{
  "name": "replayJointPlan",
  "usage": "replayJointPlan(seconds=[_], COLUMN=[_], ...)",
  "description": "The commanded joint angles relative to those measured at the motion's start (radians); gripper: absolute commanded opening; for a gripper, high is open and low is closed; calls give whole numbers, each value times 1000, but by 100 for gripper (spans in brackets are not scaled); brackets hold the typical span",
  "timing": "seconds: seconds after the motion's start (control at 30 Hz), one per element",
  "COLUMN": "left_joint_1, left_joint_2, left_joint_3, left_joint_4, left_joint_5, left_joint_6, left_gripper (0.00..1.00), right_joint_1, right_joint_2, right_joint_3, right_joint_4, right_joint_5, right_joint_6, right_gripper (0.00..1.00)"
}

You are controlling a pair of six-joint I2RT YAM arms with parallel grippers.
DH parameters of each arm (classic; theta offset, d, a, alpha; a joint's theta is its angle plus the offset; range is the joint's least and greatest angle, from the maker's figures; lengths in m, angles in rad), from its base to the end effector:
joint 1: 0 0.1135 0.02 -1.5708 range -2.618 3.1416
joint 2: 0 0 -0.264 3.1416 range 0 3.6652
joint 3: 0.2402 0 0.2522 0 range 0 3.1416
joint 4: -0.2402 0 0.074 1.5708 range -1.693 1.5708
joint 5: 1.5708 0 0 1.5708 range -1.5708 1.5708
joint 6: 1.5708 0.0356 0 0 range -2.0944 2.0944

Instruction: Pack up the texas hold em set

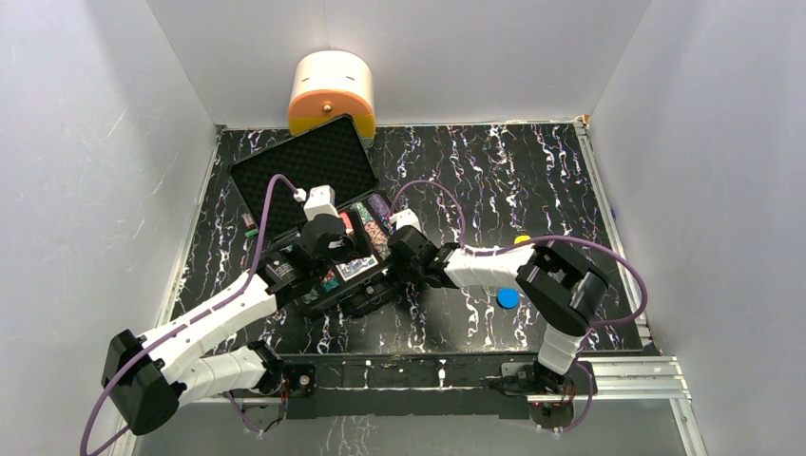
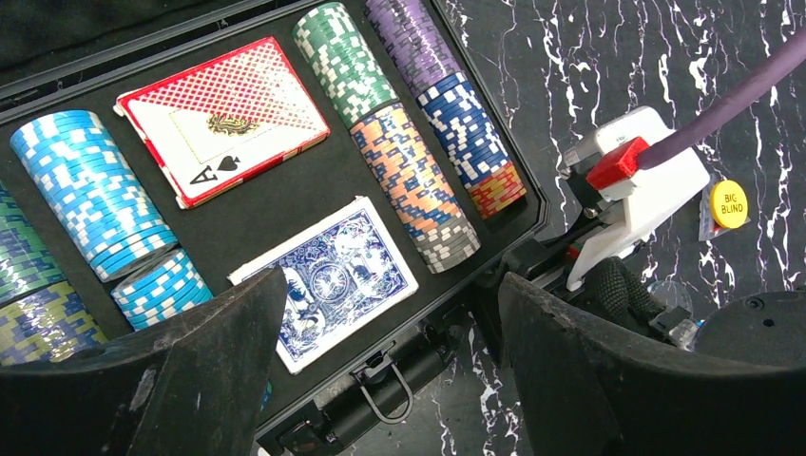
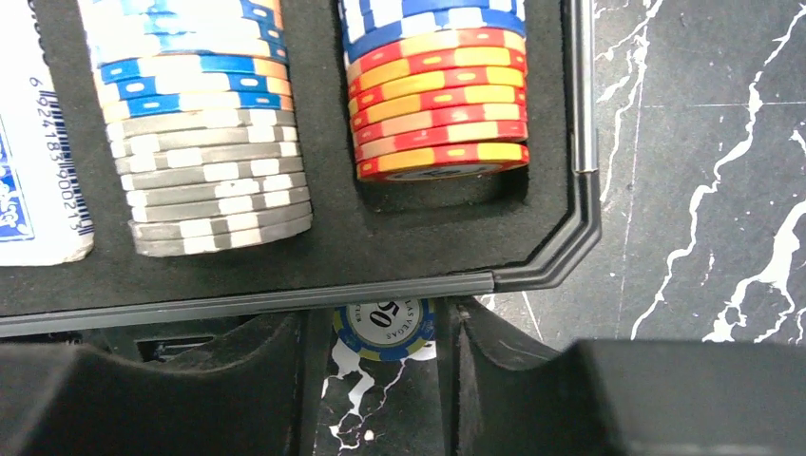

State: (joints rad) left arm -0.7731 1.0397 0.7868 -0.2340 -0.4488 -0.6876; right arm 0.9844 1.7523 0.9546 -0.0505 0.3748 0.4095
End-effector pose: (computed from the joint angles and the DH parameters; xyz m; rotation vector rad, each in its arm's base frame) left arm 0.1770 -0.1511 0.2883 -0.1908 2.0283 -0.4675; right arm 0.2059 0.2864 0.1594 -0.5045 2.3002 0.2282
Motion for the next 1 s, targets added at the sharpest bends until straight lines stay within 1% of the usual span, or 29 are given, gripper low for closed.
replayJointPlan(seconds=[0.0,0.17,0.33,0.53,0.63,0.73,0.8,0.97], left_joint_1=[8,8,8,8,8,8,8,8], left_joint_2=[-8,-8,-2,7,15,19,19,19], left_joint_3=[32,30,28,25,28,29,27,19], left_joint_4=[-13,-11,-3,10,10,8,7,10], left_joint_5=[-25,-10,0,16,21,27,31,34], left_joint_6=[10,8,5,5,8,9,10,8], left_gripper=[81,81,81,82,82,83,83,84], right_joint_1=[2,2,2,-8,-22,-32,-39,-47], right_joint_2=[65,-37,-149,-183,-191,-190,-185,-155], right_joint_3=[-42,-60,-98,-83,-76,-58,-50,-33], right_joint_4=[-8,-134,-248,-390,-420,-446,-456,-494], right_joint_5=[-26,35,56,36,-9,-50,-81,-130], right_joint_6=[11,64,119,199,215,221,213,204], right_gripper=[44,43,44,45,48,57,60,62])
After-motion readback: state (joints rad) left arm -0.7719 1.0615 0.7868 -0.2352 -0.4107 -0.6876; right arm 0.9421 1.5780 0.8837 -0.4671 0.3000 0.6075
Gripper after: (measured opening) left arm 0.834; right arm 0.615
